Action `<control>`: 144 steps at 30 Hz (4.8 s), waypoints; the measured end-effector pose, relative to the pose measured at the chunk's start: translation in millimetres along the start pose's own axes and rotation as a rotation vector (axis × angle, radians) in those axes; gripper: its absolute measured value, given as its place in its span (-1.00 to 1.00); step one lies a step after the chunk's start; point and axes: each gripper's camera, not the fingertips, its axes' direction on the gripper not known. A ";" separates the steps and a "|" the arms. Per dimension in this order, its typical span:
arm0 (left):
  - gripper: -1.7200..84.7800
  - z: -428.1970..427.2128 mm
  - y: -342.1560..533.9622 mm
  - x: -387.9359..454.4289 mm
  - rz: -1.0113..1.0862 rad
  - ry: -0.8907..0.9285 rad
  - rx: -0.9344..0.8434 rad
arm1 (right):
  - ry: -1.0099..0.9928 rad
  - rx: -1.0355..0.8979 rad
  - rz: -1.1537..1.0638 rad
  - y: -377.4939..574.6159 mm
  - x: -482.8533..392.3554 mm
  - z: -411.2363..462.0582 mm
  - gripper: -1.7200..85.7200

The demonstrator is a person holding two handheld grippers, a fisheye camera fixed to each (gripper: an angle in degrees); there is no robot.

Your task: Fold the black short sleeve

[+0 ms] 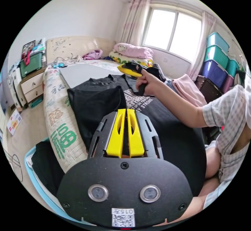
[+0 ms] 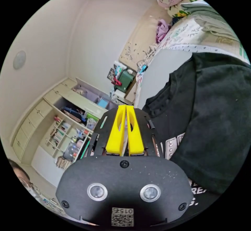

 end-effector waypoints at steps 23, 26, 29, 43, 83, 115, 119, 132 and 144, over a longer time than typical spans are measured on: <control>-0.91 38.3 -35.2 69.1 0.098 -0.125 -0.269 | 0.409 -0.808 -0.552 74.1 -57.3 109.8 -0.77; -0.92 37.5 -36.9 72.4 0.107 -0.124 -0.286 | 0.467 -0.826 -0.625 91.8 -63.7 115.2 -0.81; -0.93 32.2 -37.5 72.9 0.112 -0.105 -0.285 | 0.549 -0.807 -0.691 106.5 -68.1 116.8 -0.91; -0.89 10.4 -39.5 68.1 0.118 -0.068 -0.299 | 0.639 -0.783 -0.787 144.4 -72.6 111.4 -0.94; -0.84 -41.5 -23.0 -26.1 -0.361 -0.314 -0.251 | 0.082 -1.509 -1.287 237.9 -161.7 98.7 -0.95; -0.65 169.3 -183.1 -53.5 -0.280 -0.619 -0.180 | 0.829 -0.589 -0.644 -100.8 127.4 166.7 -0.79; -0.60 189.3 -174.8 -68.2 -0.333 -0.567 -0.275 | 0.792 -0.586 -0.672 -93.7 141.2 177.1 -0.84; -0.92 211.1 -116.4 -19.6 -0.235 -0.686 -0.235 | 0.895 -0.382 -0.965 -32.3 146.9 187.8 -0.97; -0.95 9.8 78.3 205.8 0.031 -0.472 0.063 | 0.406 -0.320 -0.885 65.4 88.1 -99.1 -0.97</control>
